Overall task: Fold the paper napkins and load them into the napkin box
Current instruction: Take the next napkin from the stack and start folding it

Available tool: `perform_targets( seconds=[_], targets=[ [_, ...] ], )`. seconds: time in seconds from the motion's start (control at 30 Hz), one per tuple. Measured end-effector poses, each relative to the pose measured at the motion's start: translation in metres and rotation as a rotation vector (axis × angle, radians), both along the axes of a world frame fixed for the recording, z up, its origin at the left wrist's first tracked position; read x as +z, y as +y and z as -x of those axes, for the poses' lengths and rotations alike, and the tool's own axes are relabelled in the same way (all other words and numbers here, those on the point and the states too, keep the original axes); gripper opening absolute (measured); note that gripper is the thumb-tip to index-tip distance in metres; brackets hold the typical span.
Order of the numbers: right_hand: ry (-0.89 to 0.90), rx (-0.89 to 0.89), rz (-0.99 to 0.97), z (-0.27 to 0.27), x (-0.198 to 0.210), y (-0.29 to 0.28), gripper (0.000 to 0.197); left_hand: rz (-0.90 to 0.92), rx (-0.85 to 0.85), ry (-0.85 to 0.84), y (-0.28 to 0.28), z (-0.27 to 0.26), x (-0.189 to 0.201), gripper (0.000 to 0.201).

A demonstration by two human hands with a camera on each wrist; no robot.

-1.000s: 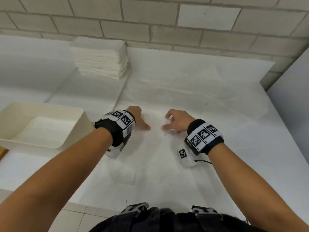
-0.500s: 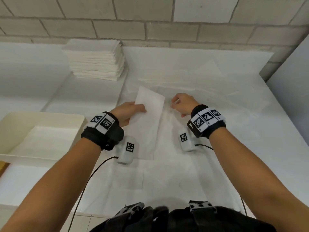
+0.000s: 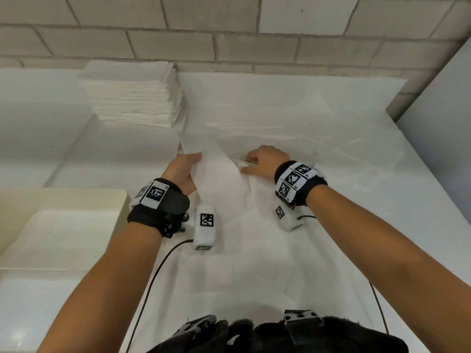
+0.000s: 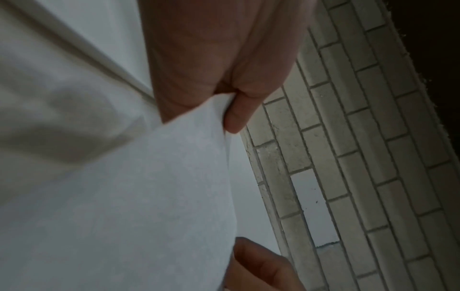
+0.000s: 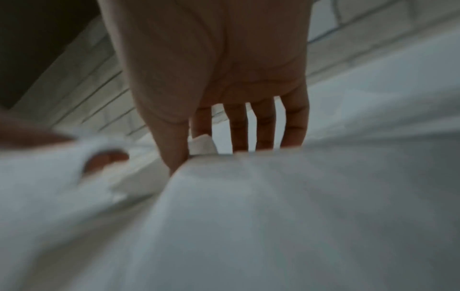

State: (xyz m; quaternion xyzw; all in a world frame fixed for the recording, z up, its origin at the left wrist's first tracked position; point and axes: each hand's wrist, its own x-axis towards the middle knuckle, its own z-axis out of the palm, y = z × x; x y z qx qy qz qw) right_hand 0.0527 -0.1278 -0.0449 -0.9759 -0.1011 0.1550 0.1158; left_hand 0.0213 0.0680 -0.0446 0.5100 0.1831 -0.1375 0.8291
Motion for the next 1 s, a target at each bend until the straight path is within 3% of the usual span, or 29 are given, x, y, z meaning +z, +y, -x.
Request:
perform_targets(
  seconds=[0.07,0.2,0.37,0.6,0.67,0.77,0.87,1.0],
  targets=[
    [0.057,-0.098,-0.175,-0.002,0.003,-0.006,0.028,0.061,0.058,-0.013,-0.002,-0.002,-0.003,0.036],
    [0.148,-0.247,-0.401,-0.008,0.009,-0.012,0.016,0.087,-0.001,-0.048,-0.013,0.000,-0.001,0.027],
    [0.320,-0.341,-0.600,-0.013,0.020,-0.028,0.033,0.096,-0.011,-0.013,-0.007,-0.001,0.000,0.023],
    [-0.018,-0.452,-1.139,-0.012,0.052,-0.033,0.017,0.165,0.101,0.017,0.003,-0.007,0.006,0.023],
    [-0.139,-0.313,-1.053,-0.004,0.065,-0.023,0.016,0.212,0.060,0.005,-0.011,-0.006,0.015,0.027],
    [-0.184,-0.008,-0.845,0.017,0.072,-0.007,0.014,0.262,-0.001,-0.023,-0.028,-0.007,0.031,0.031],
    [-0.191,0.066,-0.882,0.032,0.071,-0.009,0.004,0.250,-0.049,-0.078,-0.036,-0.005,0.039,0.031],
    [-0.060,0.151,-0.801,0.044,0.069,-0.014,0.011,0.256,-0.139,-0.131,-0.038,-0.001,0.043,0.041]
  ],
)
